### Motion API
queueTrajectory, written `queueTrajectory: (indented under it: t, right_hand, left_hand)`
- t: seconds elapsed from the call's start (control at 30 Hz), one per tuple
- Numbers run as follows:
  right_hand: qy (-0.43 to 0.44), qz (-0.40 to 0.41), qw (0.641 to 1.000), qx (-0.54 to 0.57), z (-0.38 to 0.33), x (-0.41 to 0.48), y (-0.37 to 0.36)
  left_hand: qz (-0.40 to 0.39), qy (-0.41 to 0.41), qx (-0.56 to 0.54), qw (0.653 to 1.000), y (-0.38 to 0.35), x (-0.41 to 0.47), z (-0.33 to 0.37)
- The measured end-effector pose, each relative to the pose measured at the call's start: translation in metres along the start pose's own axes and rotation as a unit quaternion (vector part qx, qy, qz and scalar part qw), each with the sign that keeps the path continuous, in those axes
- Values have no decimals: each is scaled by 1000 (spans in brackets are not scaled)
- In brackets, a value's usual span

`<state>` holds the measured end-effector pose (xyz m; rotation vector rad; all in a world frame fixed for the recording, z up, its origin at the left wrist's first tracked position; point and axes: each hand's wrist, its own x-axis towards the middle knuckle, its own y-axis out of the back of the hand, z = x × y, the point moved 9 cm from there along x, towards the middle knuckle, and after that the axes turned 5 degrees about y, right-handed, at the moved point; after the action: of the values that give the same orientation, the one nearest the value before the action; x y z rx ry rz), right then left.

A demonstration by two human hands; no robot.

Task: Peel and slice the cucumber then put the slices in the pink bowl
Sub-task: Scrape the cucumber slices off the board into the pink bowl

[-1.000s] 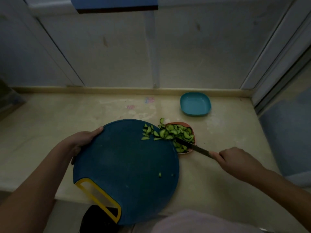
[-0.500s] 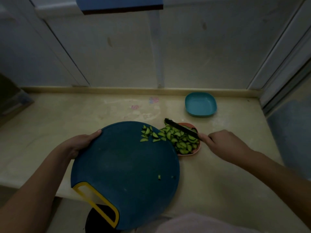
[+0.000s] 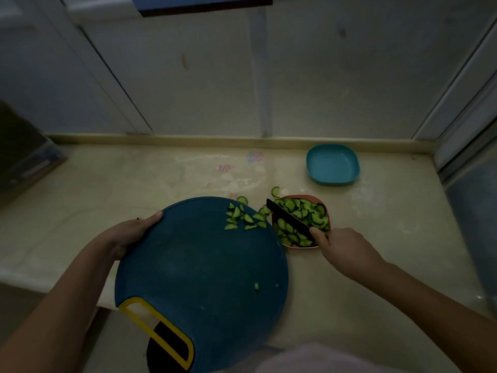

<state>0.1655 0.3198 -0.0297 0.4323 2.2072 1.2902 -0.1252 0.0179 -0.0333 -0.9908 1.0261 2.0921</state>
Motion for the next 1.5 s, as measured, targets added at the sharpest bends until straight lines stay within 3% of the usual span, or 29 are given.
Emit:
queueTrajectory:
  t: [0.3,0.47,0.63,1.17,1.5]
  right_hand:
    - [-33,-9,999,27,18,-15,17]
    - [-5,18,976,217,-2,-24,24]
    - [26,-48,929,365,-48,-20,-1]
    - [-86,-1,941,326,-23,-40,-35]
    - [-89,30,949,302,-19,-47,-39]
  left_hand:
    - [14,-13,-19,1000,9,-2,6]
    - [-3,-26,3,1000,-9,-3,34]
    - [-31,-36,33,998,-43,-6,67]
    - [-64,-43,84,993,-67,-5,74]
    - [-46,-51,80,994,-63,-5,69]
